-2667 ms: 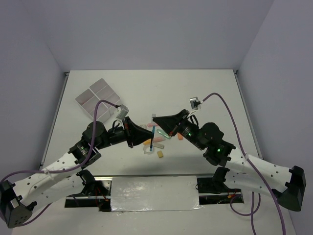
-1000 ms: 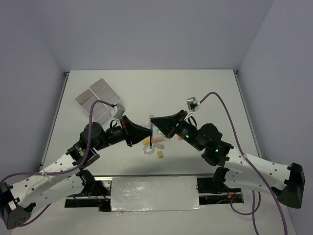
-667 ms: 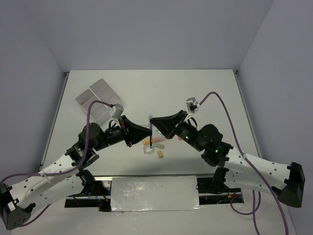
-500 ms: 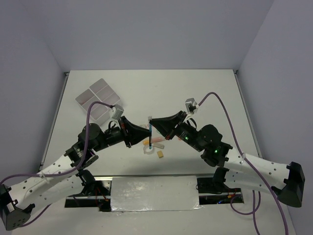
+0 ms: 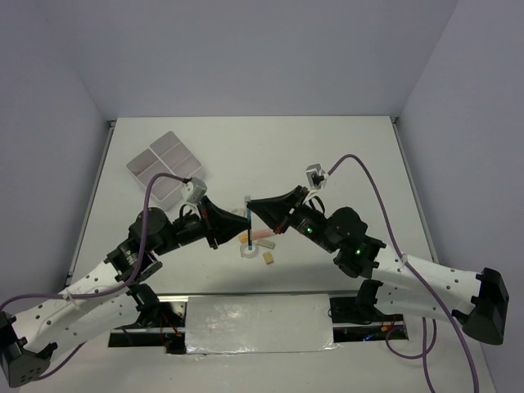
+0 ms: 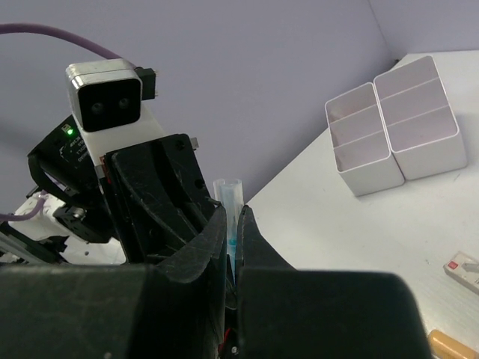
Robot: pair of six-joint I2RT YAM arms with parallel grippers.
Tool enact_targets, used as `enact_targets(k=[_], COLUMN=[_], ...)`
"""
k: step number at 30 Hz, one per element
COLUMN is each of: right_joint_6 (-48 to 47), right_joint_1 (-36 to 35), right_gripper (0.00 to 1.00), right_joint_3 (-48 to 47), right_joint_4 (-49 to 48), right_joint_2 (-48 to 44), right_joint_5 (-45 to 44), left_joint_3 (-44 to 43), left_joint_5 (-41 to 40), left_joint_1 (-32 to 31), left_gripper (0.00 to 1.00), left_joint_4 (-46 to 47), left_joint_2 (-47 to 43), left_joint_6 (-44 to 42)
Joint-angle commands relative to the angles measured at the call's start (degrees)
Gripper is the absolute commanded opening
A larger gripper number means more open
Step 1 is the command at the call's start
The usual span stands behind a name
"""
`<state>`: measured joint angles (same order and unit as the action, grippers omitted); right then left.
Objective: Sort the stationery into containers
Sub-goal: Close the pen cap on the pen.
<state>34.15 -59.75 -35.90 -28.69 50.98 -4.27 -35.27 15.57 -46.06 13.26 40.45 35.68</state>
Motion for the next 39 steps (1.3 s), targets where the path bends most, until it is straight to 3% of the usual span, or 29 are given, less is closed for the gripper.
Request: enact_targets(k=[1, 15, 26, 39], right_joint_6=[3.64, 1.00, -2.51, -0.49], right_joint_1=[-1.34, -1.43, -1.69, -1.78], right_gripper=[0.00, 0.00, 0.00, 0.00], right_joint_3=[0.22, 1.62, 5.49, 6.37], right_joint_4=[9.43, 9.00, 3.20, 3.38], right_joint_2=[1.23, 1.58, 1.40, 4.30], right_joint_5=[4.36, 7.53, 8.58, 10.25], left_joint_3=[-1.47, -1.91, -3.49, -3.49], left_joint_5=[-4.67, -7.48, -9.42, -9.77], left_joint_1=[0.27, 0.27, 0.27, 0.27], left_gripper=[0.00, 0.00, 0.00, 0.00], left_joint_4=[9.60, 7.40, 8.36, 8.98], left_joint_2=[-2.21, -2.65, -1.51, -2.57], left_joint_6=[-4.13, -5.54, -3.60, -5.01])
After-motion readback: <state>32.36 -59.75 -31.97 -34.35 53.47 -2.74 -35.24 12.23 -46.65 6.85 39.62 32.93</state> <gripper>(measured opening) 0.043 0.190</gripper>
